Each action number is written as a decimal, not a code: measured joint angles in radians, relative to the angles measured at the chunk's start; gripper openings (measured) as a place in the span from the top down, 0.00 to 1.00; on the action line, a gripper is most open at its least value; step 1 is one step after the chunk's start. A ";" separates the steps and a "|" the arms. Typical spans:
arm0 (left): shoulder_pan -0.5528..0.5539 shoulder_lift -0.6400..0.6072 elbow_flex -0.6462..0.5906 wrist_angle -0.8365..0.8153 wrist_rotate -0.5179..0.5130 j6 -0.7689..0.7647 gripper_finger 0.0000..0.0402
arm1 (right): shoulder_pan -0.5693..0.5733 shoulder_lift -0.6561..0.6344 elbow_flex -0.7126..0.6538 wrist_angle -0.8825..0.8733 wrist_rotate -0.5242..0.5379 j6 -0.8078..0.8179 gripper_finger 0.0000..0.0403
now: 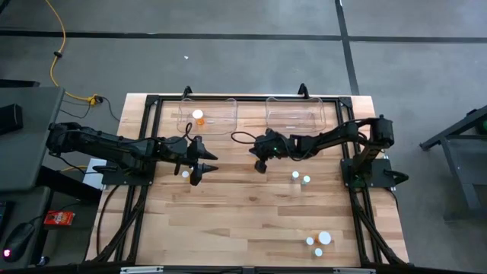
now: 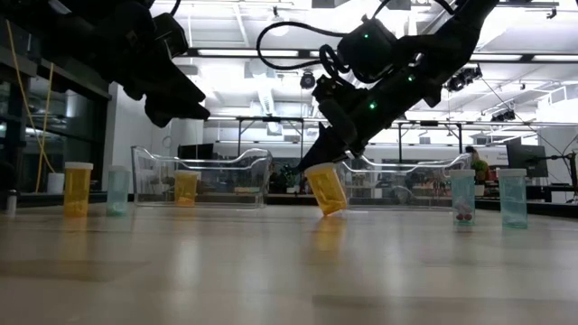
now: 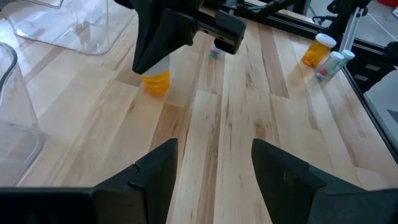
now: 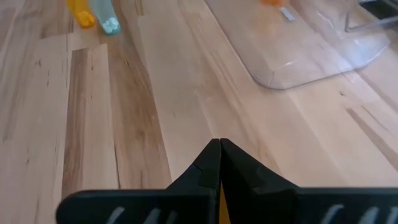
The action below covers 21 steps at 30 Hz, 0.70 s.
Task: Pick and place medicine bottles into bin by pill shape (circle, oval)
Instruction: Put the top orange capsule bottle into the left transparent bin
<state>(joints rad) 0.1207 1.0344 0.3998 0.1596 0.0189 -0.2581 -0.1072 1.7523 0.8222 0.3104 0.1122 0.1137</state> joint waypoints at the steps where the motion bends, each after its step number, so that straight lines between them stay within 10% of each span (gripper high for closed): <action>1: 0.000 0.000 0.000 0.000 0.000 0.000 0.51 | 0.005 0.001 0.000 0.006 0.012 -0.013 1.00; 21: 0.000 0.000 0.000 0.031 0.000 0.000 0.51 | 0.016 0.000 -0.250 0.447 0.063 0.034 1.00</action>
<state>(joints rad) 0.1207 1.0341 0.3996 0.1909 0.0189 -0.2586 -0.0910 1.7527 0.5726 0.7573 0.1748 0.1482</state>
